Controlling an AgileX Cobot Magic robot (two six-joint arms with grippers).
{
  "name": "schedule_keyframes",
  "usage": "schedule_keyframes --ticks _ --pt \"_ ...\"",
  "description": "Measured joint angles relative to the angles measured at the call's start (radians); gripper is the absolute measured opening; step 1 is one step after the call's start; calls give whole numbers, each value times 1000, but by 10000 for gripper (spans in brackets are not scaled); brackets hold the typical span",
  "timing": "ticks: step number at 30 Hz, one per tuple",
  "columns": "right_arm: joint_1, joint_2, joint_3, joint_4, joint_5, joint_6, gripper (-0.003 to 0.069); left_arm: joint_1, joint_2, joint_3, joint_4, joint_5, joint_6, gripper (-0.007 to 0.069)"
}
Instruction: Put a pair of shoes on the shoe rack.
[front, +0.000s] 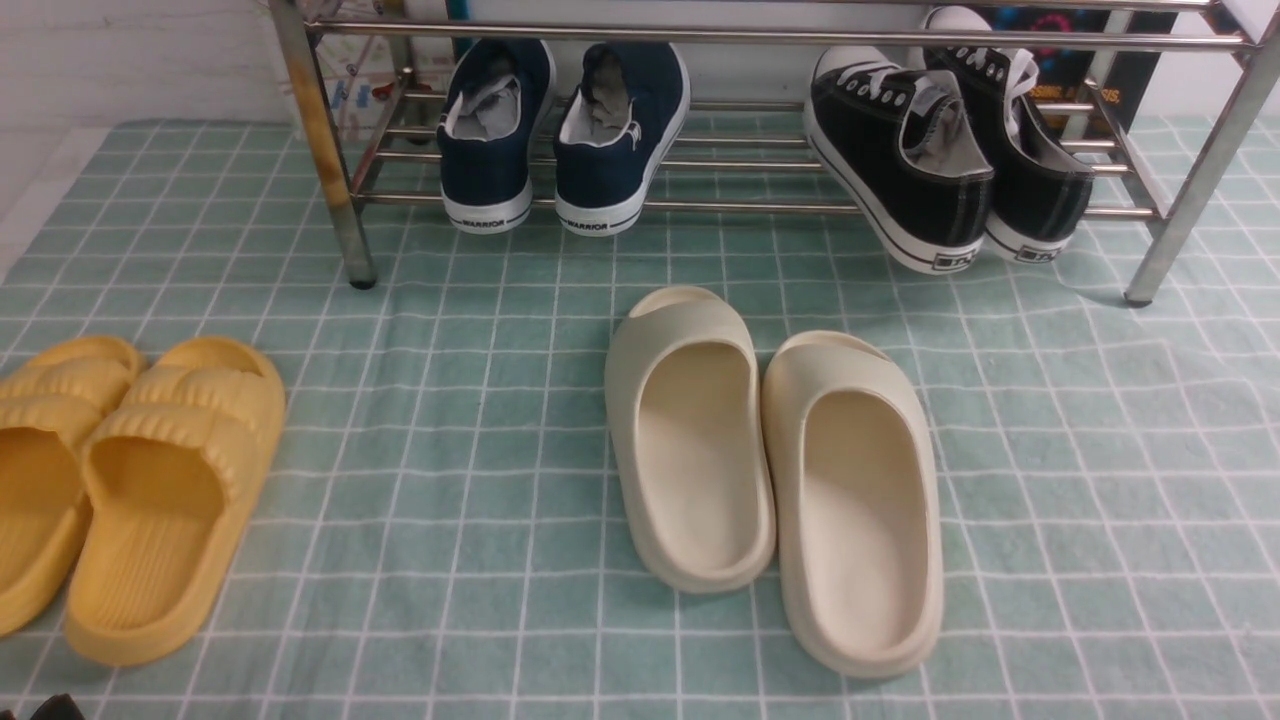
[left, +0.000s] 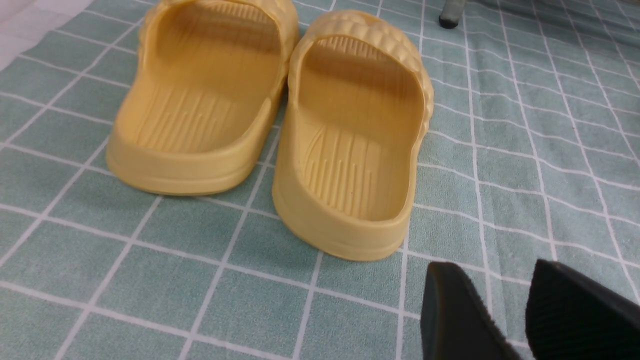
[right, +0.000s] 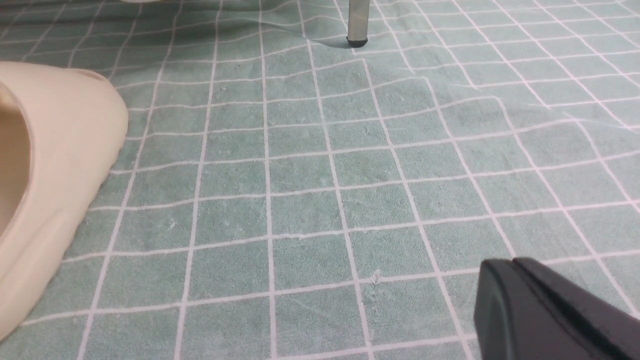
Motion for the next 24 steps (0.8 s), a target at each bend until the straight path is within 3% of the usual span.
schedule_keyframes --ticks 24 --pt "0 0 -1 2 3 -1 7 0 0 0 0 0 0 239"
